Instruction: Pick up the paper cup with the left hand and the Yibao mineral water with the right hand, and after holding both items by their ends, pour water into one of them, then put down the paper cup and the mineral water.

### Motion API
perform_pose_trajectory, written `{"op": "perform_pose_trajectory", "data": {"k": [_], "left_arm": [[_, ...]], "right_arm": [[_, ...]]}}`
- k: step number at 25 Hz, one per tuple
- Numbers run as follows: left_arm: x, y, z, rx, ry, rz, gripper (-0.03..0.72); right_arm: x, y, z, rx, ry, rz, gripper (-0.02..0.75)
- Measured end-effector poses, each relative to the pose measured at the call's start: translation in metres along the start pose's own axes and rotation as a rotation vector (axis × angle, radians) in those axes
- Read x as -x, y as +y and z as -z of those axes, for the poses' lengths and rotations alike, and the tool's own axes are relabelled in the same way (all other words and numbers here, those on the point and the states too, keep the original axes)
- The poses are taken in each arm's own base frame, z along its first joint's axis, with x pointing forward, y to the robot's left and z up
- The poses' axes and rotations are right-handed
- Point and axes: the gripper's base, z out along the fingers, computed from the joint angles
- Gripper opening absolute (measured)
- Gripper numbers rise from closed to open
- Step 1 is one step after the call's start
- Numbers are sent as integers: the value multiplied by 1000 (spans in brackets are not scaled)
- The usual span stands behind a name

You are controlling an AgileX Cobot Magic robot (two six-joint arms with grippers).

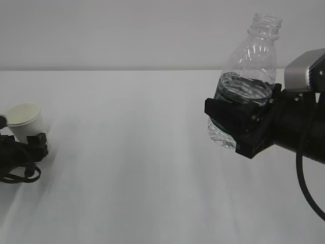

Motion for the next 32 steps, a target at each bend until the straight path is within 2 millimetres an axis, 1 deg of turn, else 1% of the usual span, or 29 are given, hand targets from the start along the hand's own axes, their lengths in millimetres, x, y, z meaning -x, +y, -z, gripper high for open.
{"op": "perform_pose_trajectory", "data": {"k": [3, 7, 28, 32], "left_arm": [[2, -1, -4, -2, -12, 2, 588], [0, -1, -6, 1, -8, 2, 588], [3, 1, -9, 26, -22, 12, 588], [3, 2, -9, -6, -20, -6, 588]], "right_arm": [[0, 0, 0, 0, 0, 0, 417], [0, 0, 0, 0, 0, 0, 417], [0, 0, 0, 2, -2, 1, 417], [0, 0, 0, 2, -2, 1, 417]]}}
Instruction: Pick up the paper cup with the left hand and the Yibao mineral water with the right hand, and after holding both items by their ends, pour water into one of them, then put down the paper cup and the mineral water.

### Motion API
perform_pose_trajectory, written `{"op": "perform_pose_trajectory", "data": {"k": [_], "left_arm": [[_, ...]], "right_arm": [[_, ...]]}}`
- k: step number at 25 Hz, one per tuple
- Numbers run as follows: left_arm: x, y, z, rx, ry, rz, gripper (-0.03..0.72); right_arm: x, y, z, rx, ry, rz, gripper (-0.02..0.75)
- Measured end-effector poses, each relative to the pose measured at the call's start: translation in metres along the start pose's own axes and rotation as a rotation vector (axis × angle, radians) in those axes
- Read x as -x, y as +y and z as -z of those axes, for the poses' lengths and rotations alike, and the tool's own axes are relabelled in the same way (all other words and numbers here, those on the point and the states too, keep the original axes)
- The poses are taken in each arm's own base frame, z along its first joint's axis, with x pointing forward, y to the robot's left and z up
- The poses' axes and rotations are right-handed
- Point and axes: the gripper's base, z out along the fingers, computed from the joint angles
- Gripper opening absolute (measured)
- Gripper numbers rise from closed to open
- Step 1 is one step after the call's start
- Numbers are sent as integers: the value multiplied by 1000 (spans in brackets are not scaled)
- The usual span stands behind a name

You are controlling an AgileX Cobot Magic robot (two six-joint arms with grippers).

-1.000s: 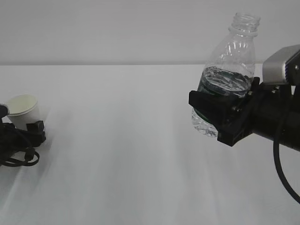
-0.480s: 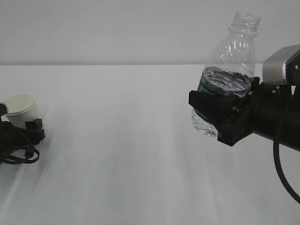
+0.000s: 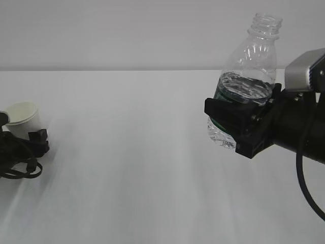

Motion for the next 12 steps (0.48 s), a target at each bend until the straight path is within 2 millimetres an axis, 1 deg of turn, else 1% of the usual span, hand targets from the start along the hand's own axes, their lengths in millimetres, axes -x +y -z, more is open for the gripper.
{"op": "perform_pose_trajectory", "data": {"k": [6, 12], "left_arm": [[1, 9, -1, -31, 2, -18, 588], [1, 6, -1, -95, 7, -48, 588]], "right_arm": [[0, 0, 0, 1, -1, -2, 417], [0, 0, 0, 1, -1, -2, 417]]}}
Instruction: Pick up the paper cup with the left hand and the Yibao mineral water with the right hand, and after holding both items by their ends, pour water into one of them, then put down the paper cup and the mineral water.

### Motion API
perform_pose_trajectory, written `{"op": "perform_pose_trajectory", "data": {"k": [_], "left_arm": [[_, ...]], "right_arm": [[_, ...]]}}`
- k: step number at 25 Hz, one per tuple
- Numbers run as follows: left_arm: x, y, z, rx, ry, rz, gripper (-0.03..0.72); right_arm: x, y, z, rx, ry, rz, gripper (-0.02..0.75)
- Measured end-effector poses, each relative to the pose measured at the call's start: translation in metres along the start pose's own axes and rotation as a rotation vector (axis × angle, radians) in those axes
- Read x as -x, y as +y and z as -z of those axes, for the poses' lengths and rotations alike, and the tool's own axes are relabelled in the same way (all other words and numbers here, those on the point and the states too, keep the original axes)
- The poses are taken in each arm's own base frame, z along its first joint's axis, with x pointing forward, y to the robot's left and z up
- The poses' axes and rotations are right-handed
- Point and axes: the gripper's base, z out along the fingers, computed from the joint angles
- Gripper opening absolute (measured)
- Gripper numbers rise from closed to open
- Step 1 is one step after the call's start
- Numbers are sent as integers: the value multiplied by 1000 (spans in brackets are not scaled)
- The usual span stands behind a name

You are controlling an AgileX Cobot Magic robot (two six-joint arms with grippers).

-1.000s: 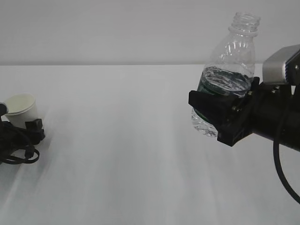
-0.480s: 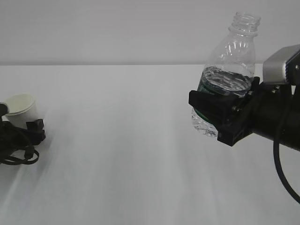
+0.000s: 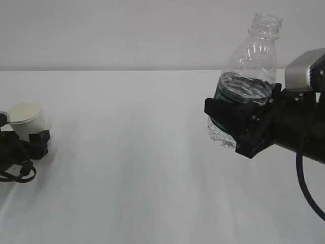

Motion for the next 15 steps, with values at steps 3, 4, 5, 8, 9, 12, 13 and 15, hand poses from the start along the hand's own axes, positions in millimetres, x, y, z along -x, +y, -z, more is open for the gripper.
{"op": "perform_pose_trajectory", "data": {"k": [3, 4, 5, 8, 9, 12, 13, 15], "left_arm": [[0, -2, 0, -24, 2, -11, 588], [0, -3, 0, -28, 2, -13, 588], [0, -3, 0, -35, 3, -16, 588], [0, -5, 0, -59, 4, -26, 588], [0, -6, 0, -63, 5, -28, 588], [-1, -6, 0, -65, 5, -29, 588], [0, -5, 0, -59, 4, -27, 588], [0, -3, 0, -38, 3, -17, 588]], "right_arm": [[0, 0, 0, 0, 0, 0, 417], [0, 0, 0, 0, 0, 0, 417], [0, 0, 0, 0, 0, 0, 417], [0, 0, 0, 0, -1, 0, 417], [0, 0, 0, 0, -1, 0, 417], [0, 0, 0, 0, -1, 0, 417], [0, 0, 0, 0, -1, 0, 417], [0, 0, 0, 0, -1, 0, 417]]}}
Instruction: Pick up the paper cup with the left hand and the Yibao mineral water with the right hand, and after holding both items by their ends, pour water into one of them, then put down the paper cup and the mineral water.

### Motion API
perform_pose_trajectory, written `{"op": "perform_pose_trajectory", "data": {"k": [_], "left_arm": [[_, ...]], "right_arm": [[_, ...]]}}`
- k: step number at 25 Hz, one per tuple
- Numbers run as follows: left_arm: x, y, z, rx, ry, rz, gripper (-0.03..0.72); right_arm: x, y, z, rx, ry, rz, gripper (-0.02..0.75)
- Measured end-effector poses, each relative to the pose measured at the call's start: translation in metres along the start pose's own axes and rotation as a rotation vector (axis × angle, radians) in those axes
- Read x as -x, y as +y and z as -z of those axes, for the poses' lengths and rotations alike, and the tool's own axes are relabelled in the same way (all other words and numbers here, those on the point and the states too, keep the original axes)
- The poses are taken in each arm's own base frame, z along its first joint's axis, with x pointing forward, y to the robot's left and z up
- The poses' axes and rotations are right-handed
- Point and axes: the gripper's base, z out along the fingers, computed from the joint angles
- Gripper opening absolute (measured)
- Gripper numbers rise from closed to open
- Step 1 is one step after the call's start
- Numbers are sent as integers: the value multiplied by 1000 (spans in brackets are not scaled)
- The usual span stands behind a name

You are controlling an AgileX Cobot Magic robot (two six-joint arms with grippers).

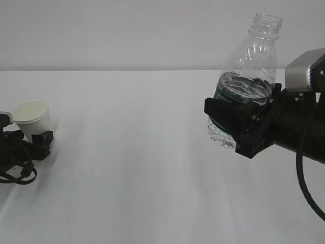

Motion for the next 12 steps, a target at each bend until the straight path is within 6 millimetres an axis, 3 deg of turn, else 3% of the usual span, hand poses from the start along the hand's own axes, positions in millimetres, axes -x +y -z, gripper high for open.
{"op": "perform_pose_trajectory", "data": {"k": [12], "left_arm": [[9, 3, -9, 21, -42, 5, 588]], "right_arm": [[-1, 2, 0, 17, 7, 4, 417]]}}
